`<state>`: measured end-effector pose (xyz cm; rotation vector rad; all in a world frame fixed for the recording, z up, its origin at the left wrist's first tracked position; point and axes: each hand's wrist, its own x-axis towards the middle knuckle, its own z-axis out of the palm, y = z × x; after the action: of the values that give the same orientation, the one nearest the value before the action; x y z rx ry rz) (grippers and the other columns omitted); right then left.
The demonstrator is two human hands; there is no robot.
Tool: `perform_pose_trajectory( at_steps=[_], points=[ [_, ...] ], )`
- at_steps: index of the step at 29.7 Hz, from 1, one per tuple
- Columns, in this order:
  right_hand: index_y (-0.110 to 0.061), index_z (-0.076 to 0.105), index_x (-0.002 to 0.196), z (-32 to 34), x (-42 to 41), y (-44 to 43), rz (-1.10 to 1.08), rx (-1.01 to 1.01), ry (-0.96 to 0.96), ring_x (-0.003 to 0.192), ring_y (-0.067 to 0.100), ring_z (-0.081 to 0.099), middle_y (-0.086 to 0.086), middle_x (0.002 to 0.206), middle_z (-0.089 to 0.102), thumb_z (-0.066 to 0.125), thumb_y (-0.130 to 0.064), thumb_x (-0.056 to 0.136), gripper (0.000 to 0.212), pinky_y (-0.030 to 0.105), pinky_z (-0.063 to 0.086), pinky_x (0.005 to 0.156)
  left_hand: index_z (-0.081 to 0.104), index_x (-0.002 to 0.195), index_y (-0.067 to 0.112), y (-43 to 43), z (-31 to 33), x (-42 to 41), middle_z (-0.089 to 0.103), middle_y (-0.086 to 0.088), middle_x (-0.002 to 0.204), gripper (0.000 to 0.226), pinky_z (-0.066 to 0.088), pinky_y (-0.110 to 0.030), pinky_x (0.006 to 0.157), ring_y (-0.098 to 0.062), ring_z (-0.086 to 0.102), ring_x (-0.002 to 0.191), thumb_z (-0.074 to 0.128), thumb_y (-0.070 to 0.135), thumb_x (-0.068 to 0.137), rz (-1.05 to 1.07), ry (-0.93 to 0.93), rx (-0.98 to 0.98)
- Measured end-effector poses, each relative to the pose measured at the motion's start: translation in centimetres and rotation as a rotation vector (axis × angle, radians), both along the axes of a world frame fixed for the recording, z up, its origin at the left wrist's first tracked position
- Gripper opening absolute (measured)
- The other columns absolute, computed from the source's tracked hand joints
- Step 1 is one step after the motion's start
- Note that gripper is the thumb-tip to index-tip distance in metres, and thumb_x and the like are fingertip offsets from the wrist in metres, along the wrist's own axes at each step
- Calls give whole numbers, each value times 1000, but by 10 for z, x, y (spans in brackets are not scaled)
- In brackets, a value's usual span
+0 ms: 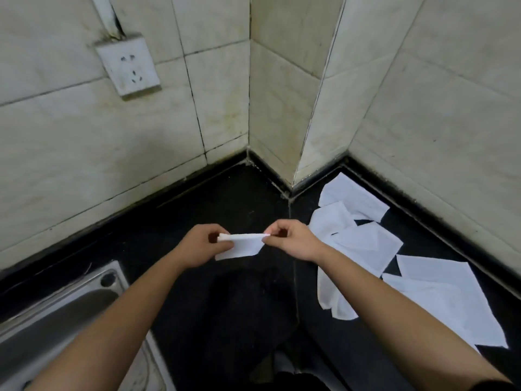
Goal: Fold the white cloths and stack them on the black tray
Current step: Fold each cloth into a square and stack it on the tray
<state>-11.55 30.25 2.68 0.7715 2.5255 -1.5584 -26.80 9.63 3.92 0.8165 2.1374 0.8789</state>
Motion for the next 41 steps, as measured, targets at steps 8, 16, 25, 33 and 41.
perform_pose_trajectory(
  at_steps=[8, 16, 25, 33, 41],
  points=[
    [-18, 69, 93, 63, 26, 3, -284, -387, 238, 94, 18, 63, 3, 95, 70, 69, -24, 91, 6, 42, 48, 102, 72, 110, 17, 27, 47, 28, 74, -2, 107, 30, 54, -39, 88, -19, 70, 101, 68, 34, 86, 281, -504, 427],
    [-21, 60, 95, 70, 141, 7, -676, -455, 345, 75, 16, 65, -3, 88, 69, 62, -27, 97, 7, 31, 55, 72, 69, 112, 14, 102, 45, 112, 73, -7, 110, 24, 58, -41, 79, -24, 70, 99, 66, 28, 92, 91, -697, 375],
    [-17, 62, 116, 99, 341, -2, -934, -642, 326, 90, 24, 67, 6, 105, 69, 60, -25, 96, 22, 41, 59, 85, 64, 113, 14, 160, 81, 266, 74, -7, 108, 24, 58, -38, 75, -25, 72, 94, 68, 24, 91, -316, -730, 87],
    [-16, 64, 122, 101, 579, -86, -1069, -527, 325, 95, 17, 72, 4, 109, 74, 64, 0, 89, 37, 37, 58, 83, 62, 122, 13, 145, 88, 500, 72, -12, 112, 40, 57, -39, 78, -27, 70, 99, 66, 0, 85, -624, -751, -34],
    [-17, 62, 118, 96, 813, -179, -1359, -495, 416, 97, 17, 70, 3, 103, 73, 64, 8, 85, 42, 42, 58, 90, 60, 121, 15, 106, 87, 744, 71, -11, 112, 43, 56, -36, 71, -24, 71, 91, 65, -6, 84, -869, -750, -70]
  ],
)
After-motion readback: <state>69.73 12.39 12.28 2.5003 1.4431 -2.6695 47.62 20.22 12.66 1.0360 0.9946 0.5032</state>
